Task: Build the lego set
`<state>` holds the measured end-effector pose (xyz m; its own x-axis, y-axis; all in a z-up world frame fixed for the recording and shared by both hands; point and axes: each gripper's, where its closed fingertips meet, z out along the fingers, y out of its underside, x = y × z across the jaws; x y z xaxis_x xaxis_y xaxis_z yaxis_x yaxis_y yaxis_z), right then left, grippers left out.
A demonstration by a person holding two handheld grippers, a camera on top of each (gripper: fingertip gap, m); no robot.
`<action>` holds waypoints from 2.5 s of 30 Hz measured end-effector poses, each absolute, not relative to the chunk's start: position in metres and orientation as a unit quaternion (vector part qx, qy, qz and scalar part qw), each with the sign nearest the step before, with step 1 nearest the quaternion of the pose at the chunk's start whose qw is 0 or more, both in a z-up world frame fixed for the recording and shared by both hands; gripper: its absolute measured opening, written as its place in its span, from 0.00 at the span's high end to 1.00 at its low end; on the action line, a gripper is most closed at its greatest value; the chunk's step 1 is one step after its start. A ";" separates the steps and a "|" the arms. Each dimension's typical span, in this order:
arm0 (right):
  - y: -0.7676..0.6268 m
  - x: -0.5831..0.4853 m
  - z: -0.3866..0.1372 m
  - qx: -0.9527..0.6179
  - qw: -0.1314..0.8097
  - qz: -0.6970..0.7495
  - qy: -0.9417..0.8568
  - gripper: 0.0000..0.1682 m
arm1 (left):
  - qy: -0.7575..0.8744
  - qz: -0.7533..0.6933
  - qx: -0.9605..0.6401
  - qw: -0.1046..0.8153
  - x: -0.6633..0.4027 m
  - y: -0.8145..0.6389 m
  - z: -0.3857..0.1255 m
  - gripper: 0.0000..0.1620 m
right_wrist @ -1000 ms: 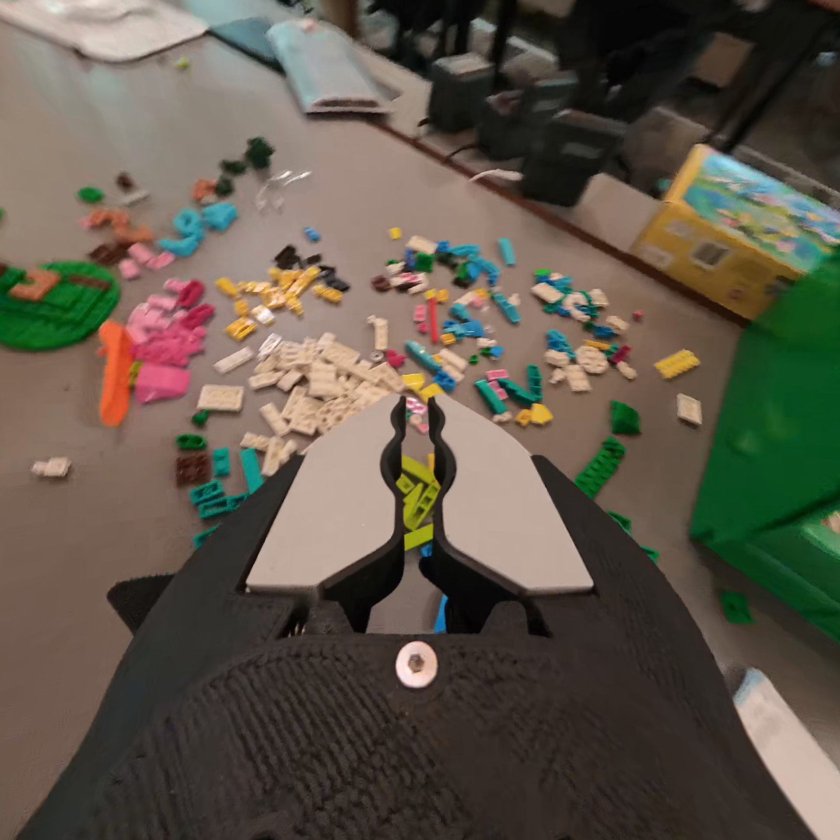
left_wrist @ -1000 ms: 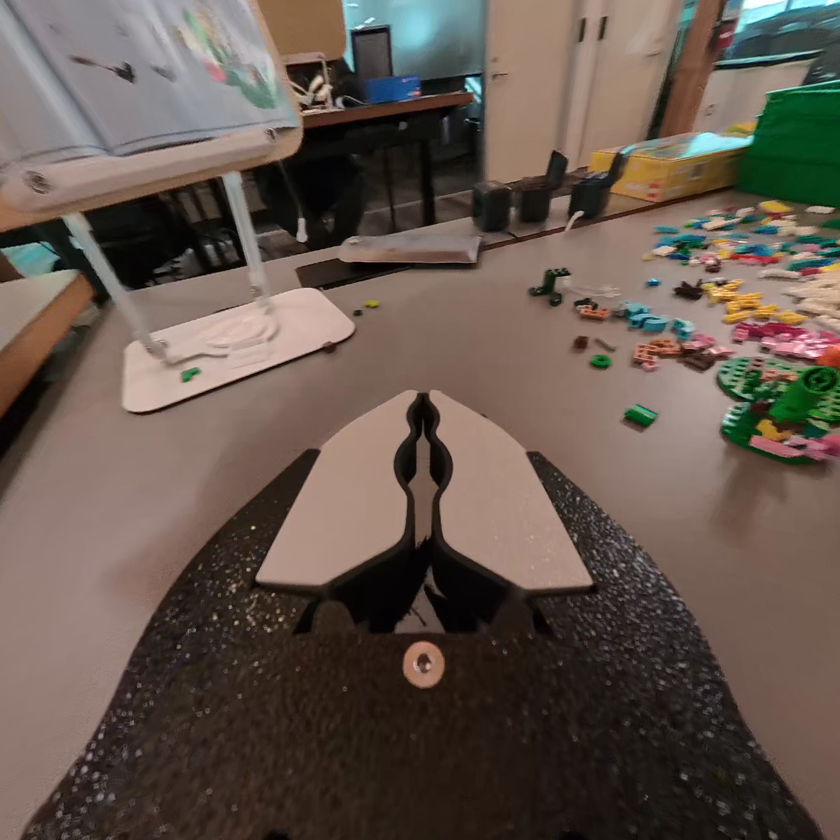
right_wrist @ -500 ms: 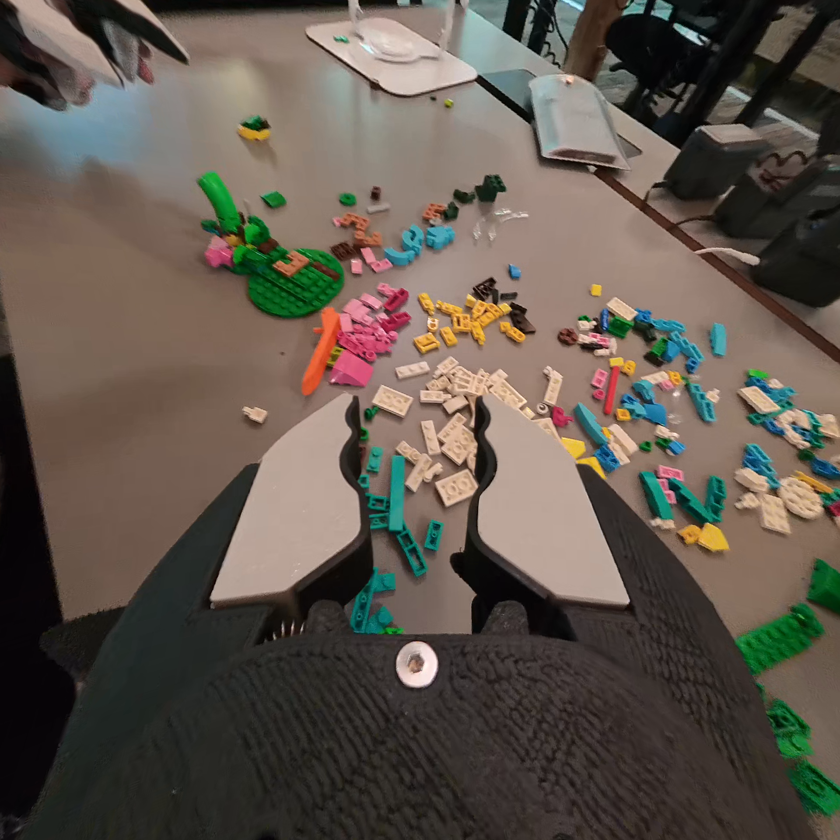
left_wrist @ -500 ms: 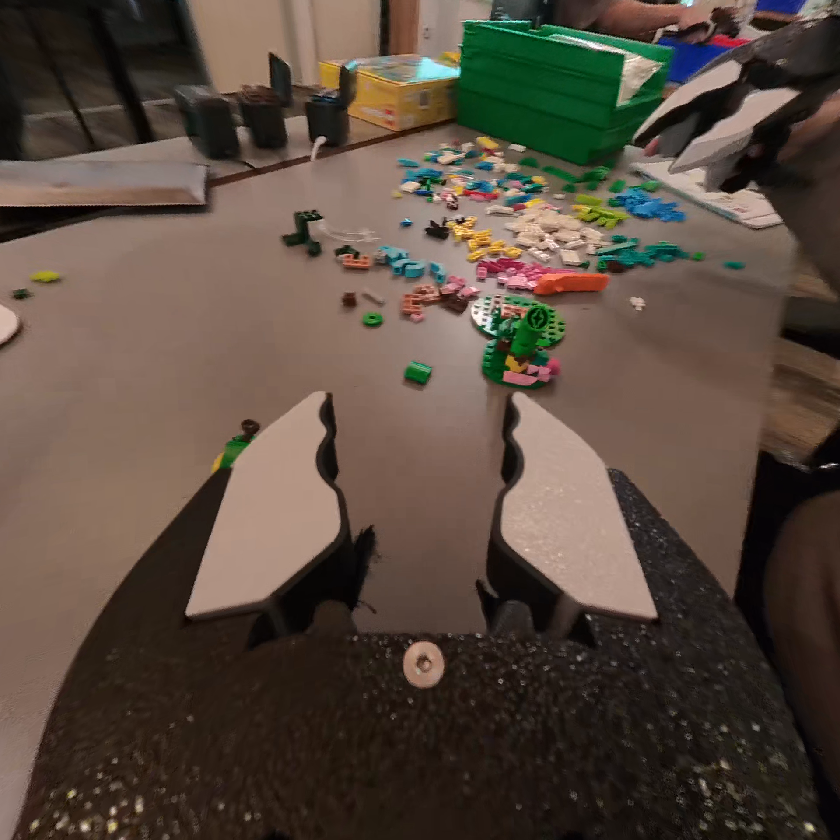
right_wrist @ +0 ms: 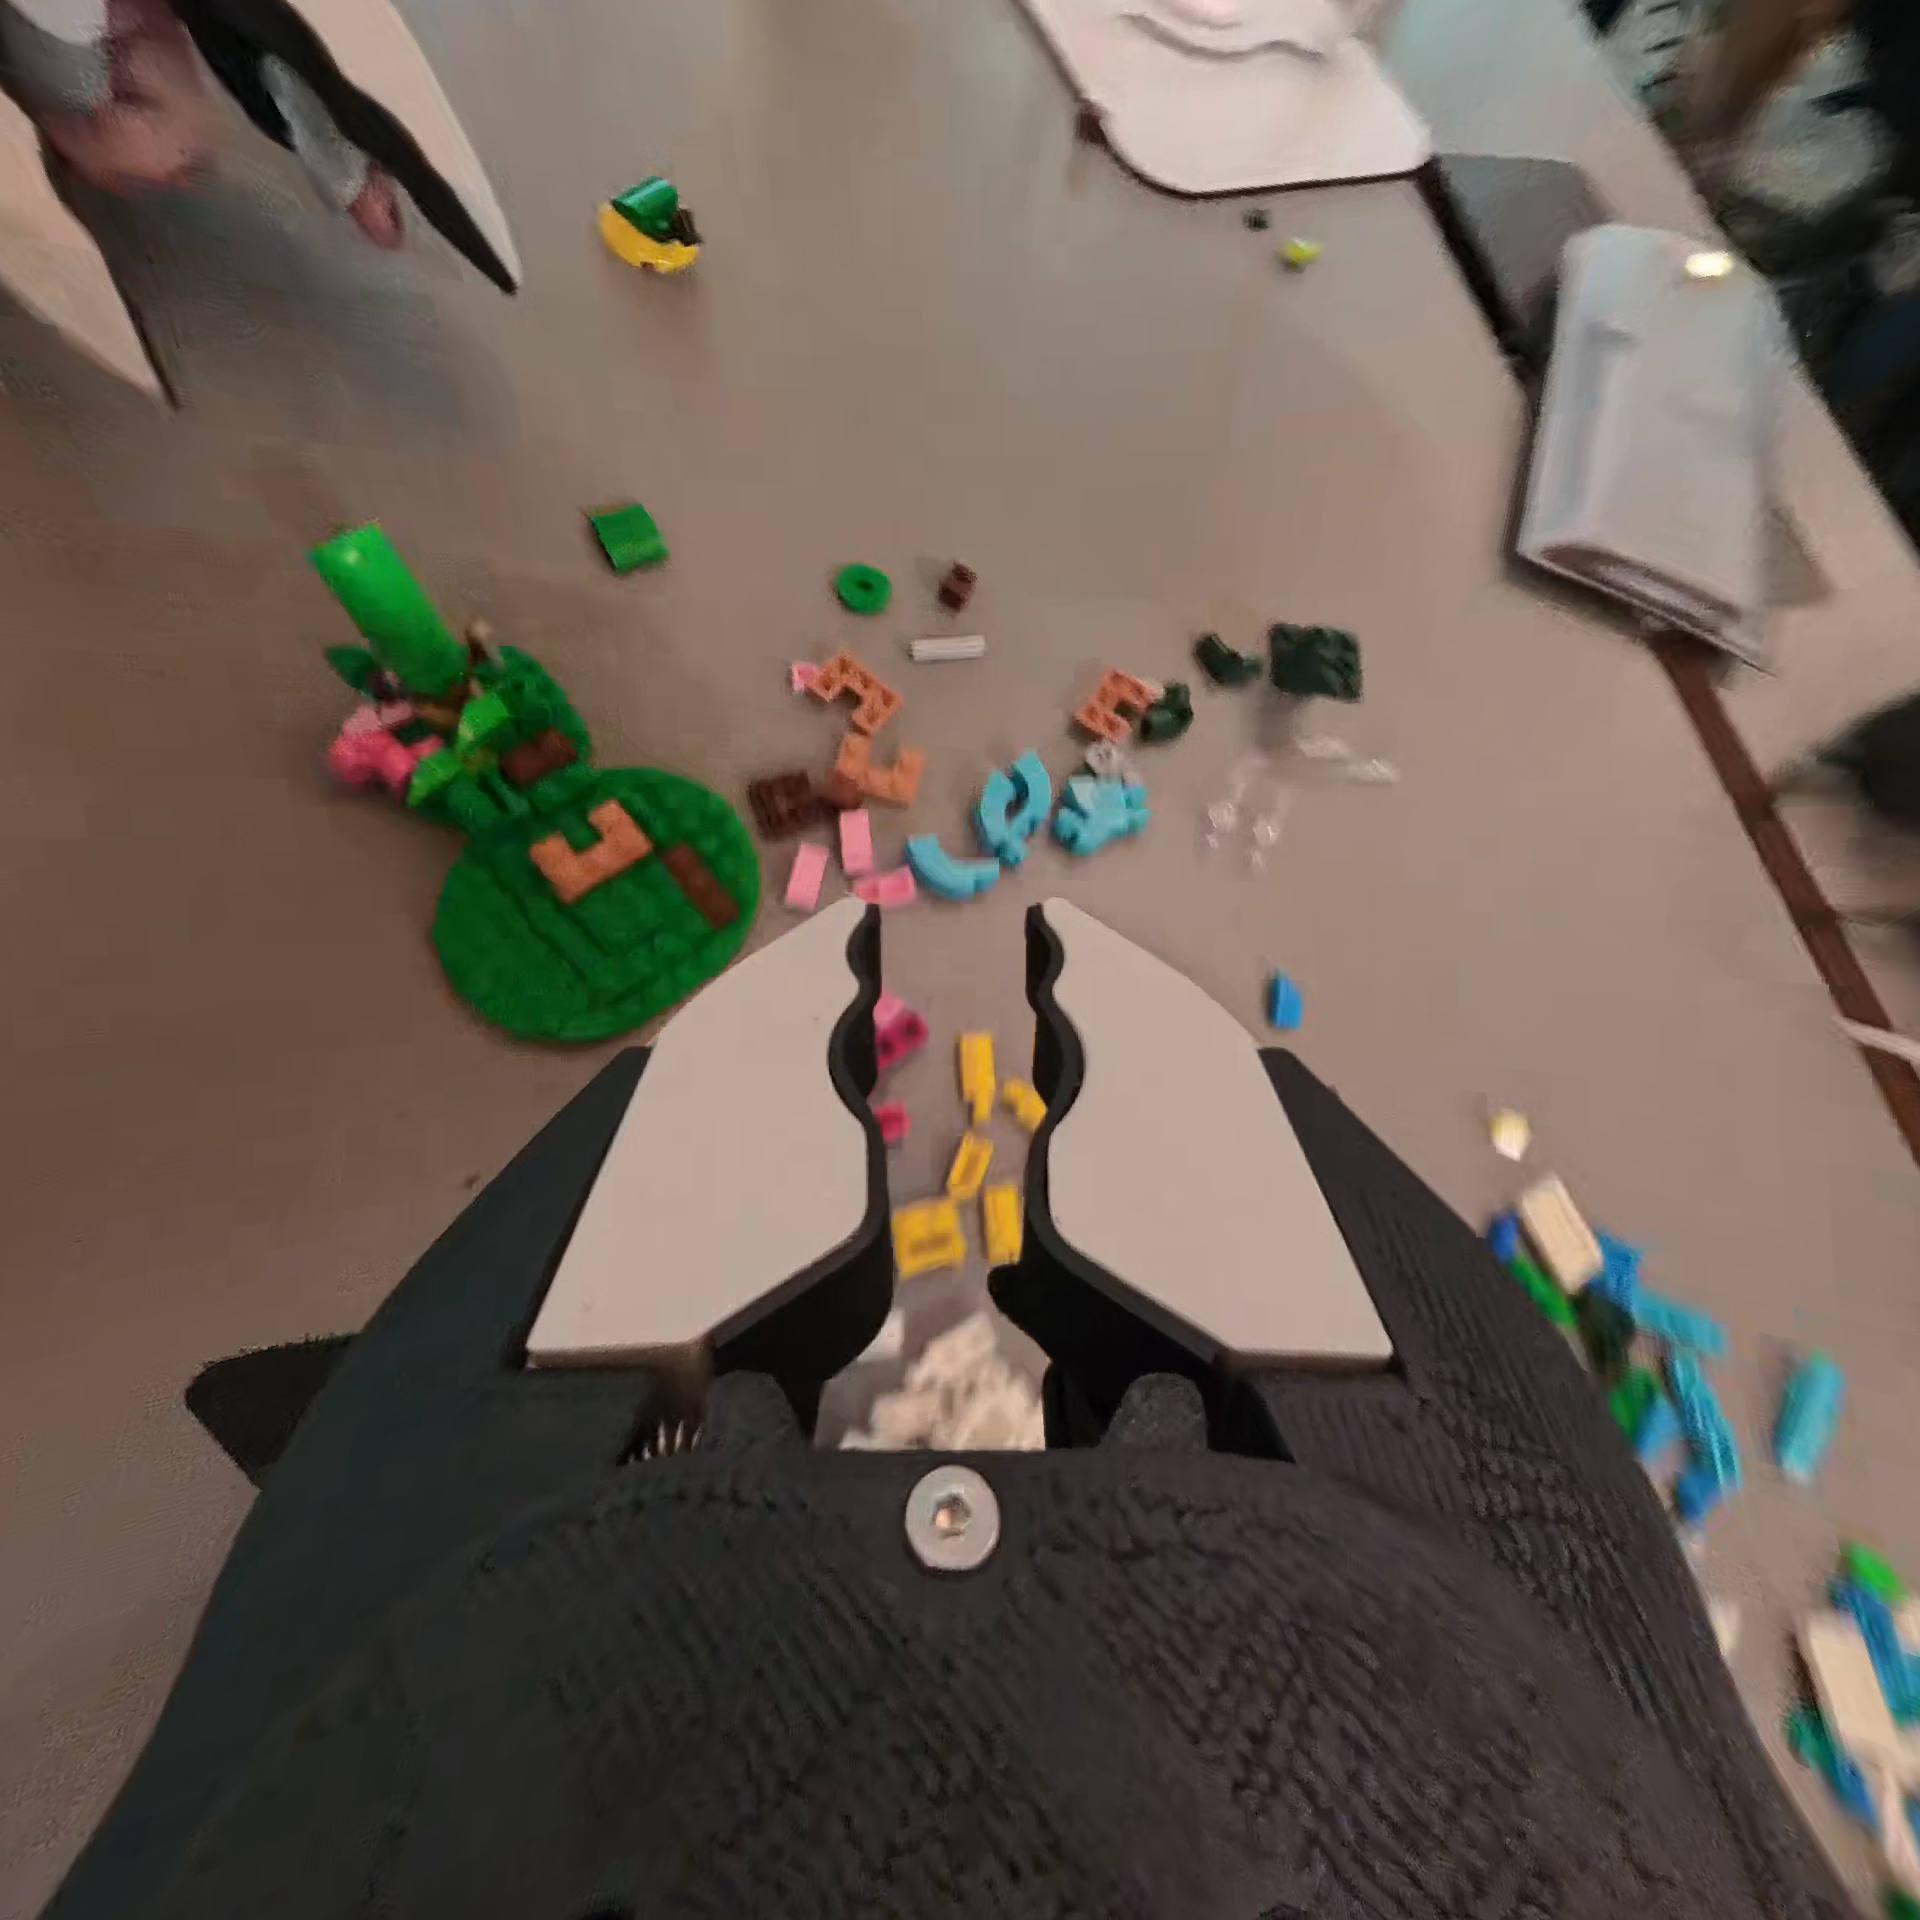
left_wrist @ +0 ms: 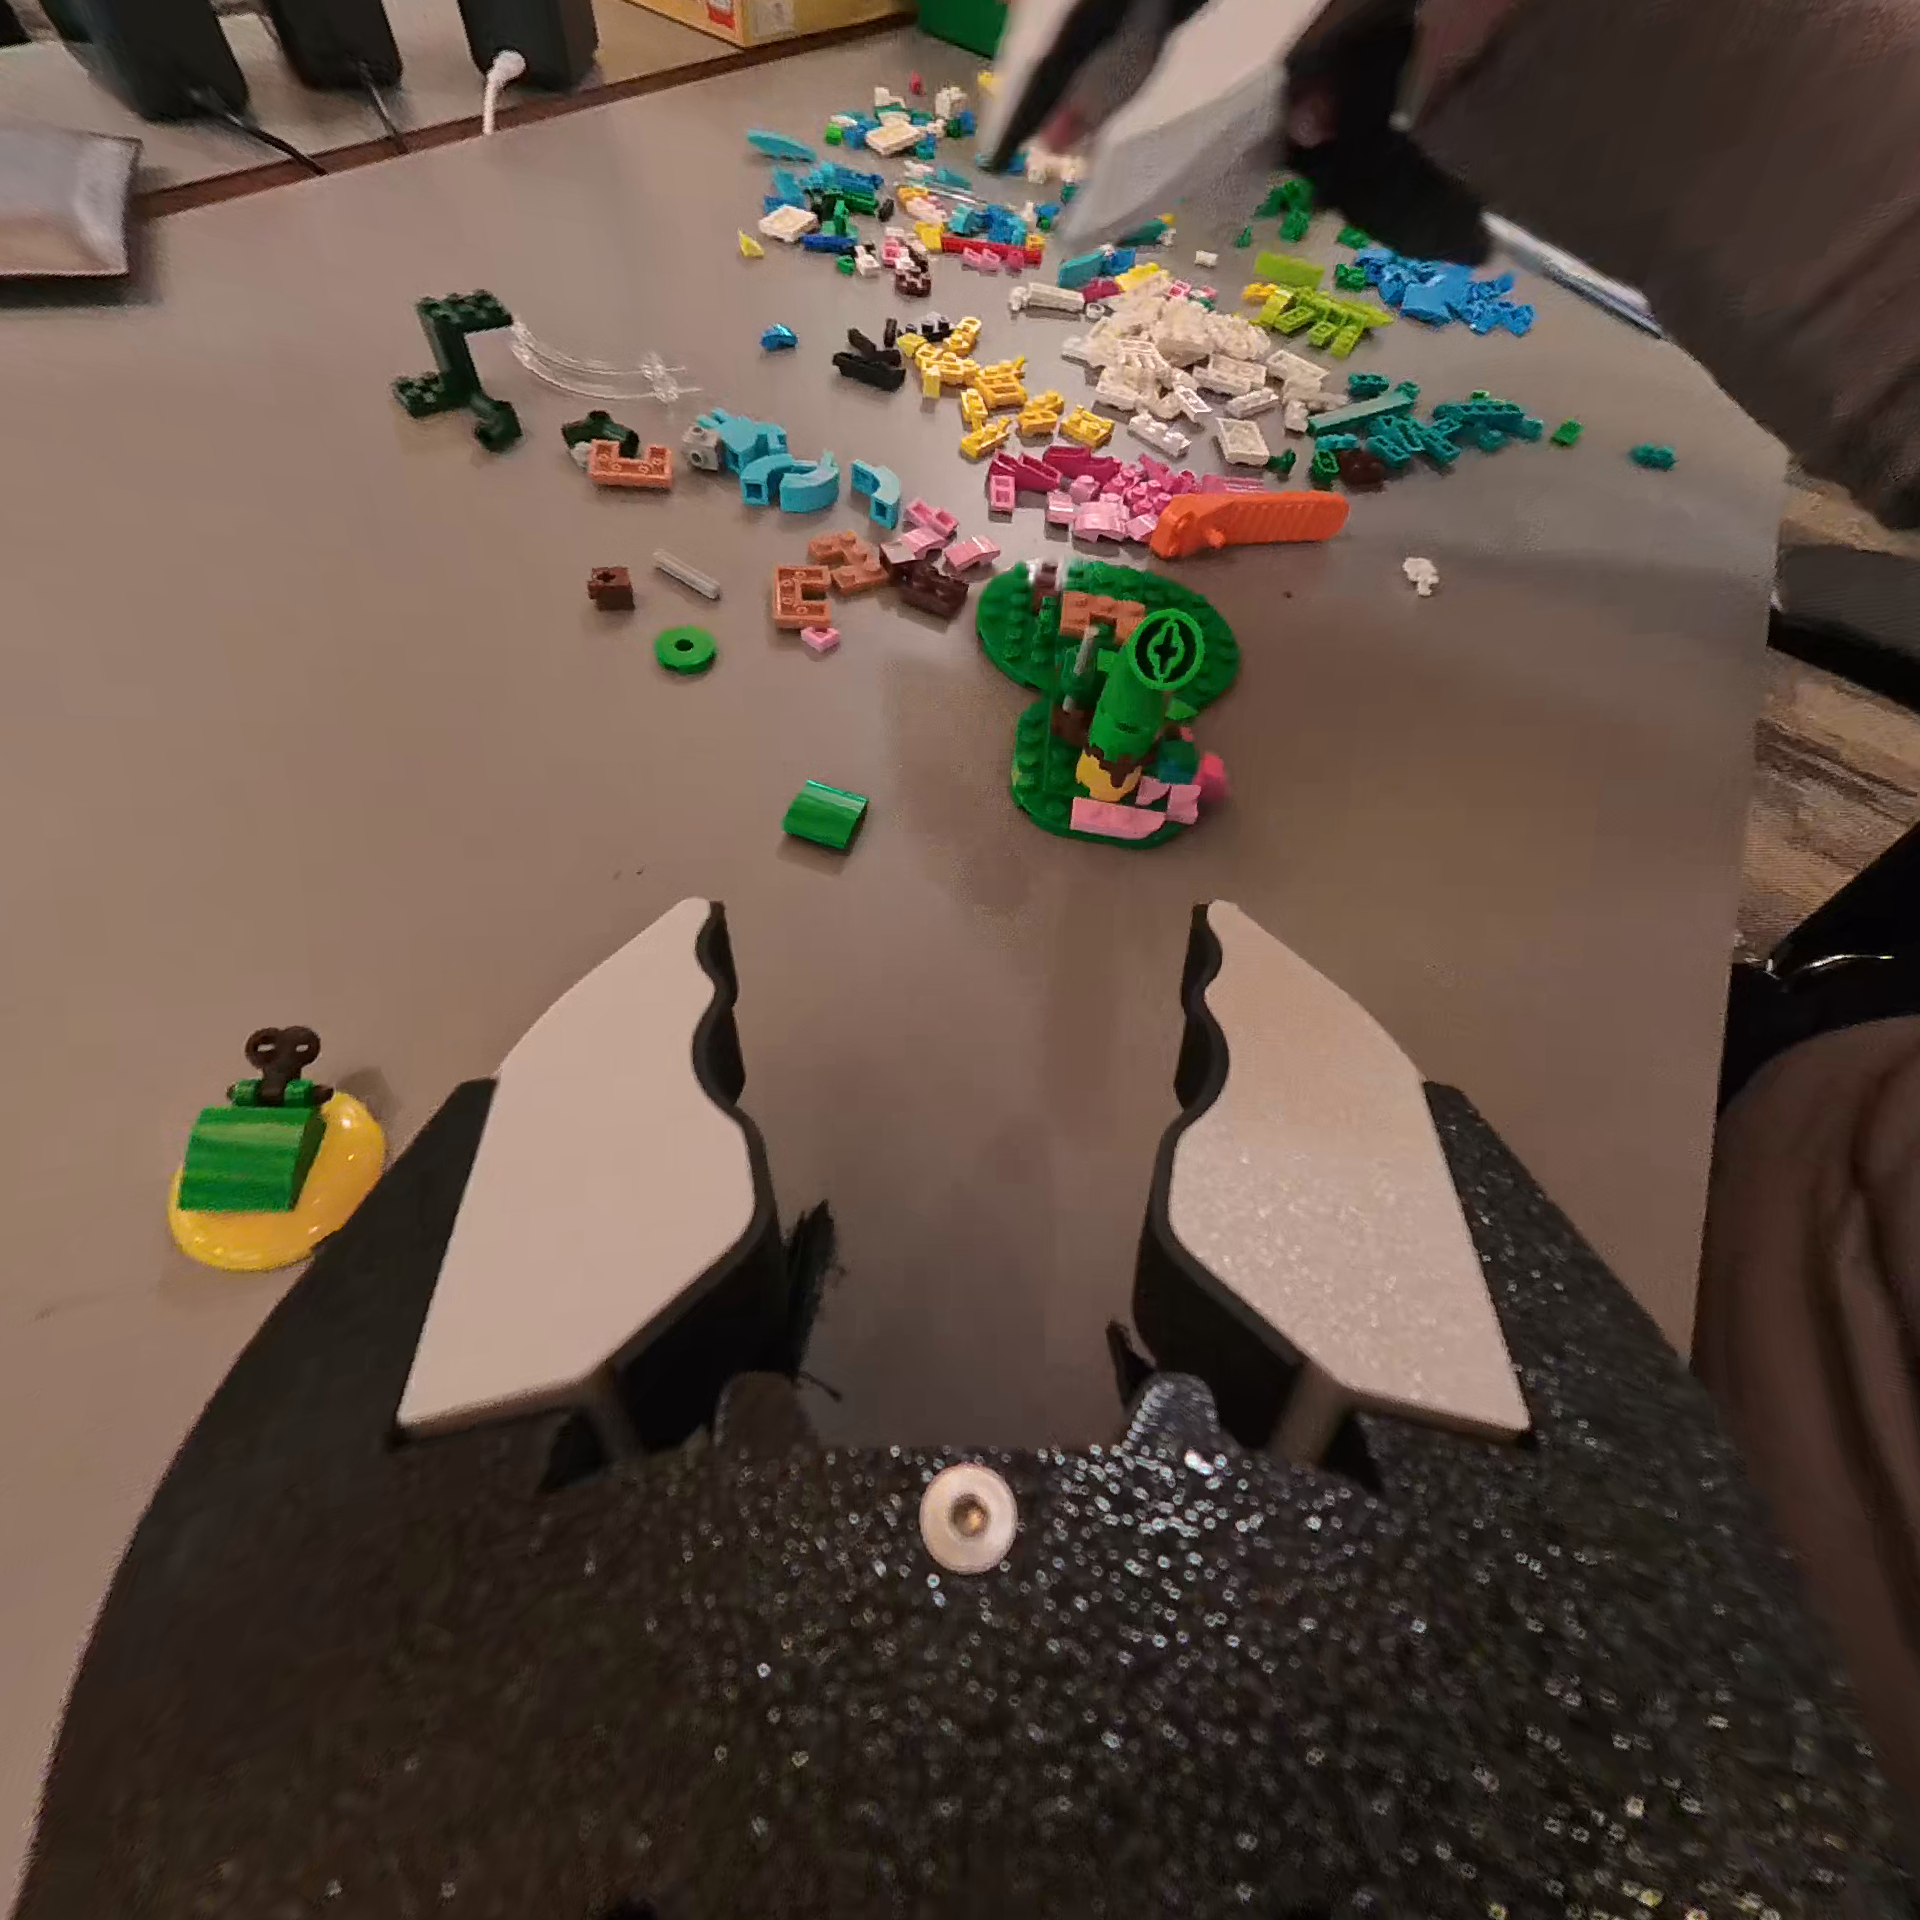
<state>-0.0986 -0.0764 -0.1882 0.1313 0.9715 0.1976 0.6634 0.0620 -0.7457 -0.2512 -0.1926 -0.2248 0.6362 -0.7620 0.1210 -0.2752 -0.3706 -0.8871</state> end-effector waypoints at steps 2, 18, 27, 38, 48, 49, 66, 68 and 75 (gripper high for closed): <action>-0.062 -0.125 -0.196 -0.640 0.330 0.214 -0.660 0.85 | 0.334 -0.275 -0.783 0.447 -0.249 -0.192 -0.226 0.50; -0.014 -0.167 -0.254 -0.581 0.119 0.129 -0.795 0.85 | 0.298 -0.341 -0.766 0.457 -0.254 -0.192 -0.213 0.51; -0.015 -0.170 -0.254 -0.584 0.163 0.106 -0.788 0.94 | 0.275 -0.350 -0.769 0.459 -0.259 -0.187 -0.212 0.51; -0.159 -0.232 -0.140 -0.274 0.558 0.136 -0.772 0.94 | 0.249 -0.441 -0.689 0.519 -0.241 -0.195 -0.177 0.46; -0.244 -0.260 -0.105 -0.273 0.554 0.326 -0.716 0.94 | 0.261 -0.609 -0.518 0.542 -0.238 -0.238 -0.120 0.76; -0.247 -0.261 -0.103 -0.274 0.551 0.336 -0.713 0.94 | 0.259 -0.617 -0.510 0.541 -0.240 -0.240 -0.117 0.76; -0.247 -0.263 -0.123 -0.325 0.526 0.317 -0.719 0.92 | 0.285 -0.599 -0.532 0.527 -0.251 -0.241 -0.123 0.96; -0.249 -0.258 -0.131 -0.395 0.436 0.380 -0.714 0.83 | 0.316 -0.515 -0.558 0.569 -0.252 -0.235 -0.130 0.96; -0.227 -0.254 -0.143 -0.480 0.393 0.354 -0.700 0.87 | 0.364 -0.377 -0.602 0.603 -0.259 -0.224 -0.148 0.96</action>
